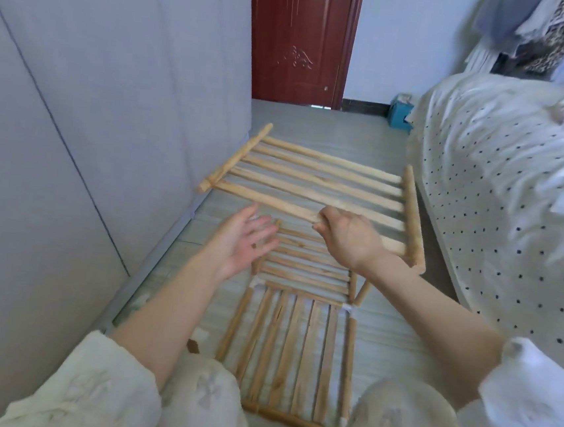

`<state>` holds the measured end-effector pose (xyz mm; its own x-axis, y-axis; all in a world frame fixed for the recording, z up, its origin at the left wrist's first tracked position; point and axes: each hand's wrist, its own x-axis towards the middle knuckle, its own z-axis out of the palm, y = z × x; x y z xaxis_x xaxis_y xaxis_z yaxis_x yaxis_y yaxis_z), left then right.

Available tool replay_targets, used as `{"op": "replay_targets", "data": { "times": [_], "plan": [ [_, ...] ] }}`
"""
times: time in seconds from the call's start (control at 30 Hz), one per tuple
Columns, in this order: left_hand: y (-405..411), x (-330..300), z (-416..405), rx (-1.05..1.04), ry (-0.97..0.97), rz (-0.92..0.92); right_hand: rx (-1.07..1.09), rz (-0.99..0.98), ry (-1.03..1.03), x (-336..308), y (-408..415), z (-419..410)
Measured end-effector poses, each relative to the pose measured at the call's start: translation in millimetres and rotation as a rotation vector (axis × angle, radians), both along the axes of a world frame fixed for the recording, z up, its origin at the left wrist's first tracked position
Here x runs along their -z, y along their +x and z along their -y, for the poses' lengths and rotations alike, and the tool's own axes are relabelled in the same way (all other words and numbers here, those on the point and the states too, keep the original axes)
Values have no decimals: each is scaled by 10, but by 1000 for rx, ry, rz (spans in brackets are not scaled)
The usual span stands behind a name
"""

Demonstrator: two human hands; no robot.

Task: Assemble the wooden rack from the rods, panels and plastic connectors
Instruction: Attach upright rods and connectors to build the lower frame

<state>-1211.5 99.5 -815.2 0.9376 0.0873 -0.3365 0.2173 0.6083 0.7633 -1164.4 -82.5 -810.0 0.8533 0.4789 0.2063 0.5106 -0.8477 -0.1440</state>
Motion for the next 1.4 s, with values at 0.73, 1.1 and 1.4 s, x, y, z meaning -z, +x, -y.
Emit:
{"op": "replay_targets", "data": {
  "times": [0.73, 1.1, 1.4],
  "plan": [
    [-601, 520, 284, -90, -202, -78, -84, -632, 56, 326, -727, 78],
    [-697, 942, 115, 264, 505, -402, 36, -756, 184, 861, -596, 161],
    [-756, 974, -280, -493, 1115, -220, 244, -871, 345, 993, -689, -14]
  ]
}}
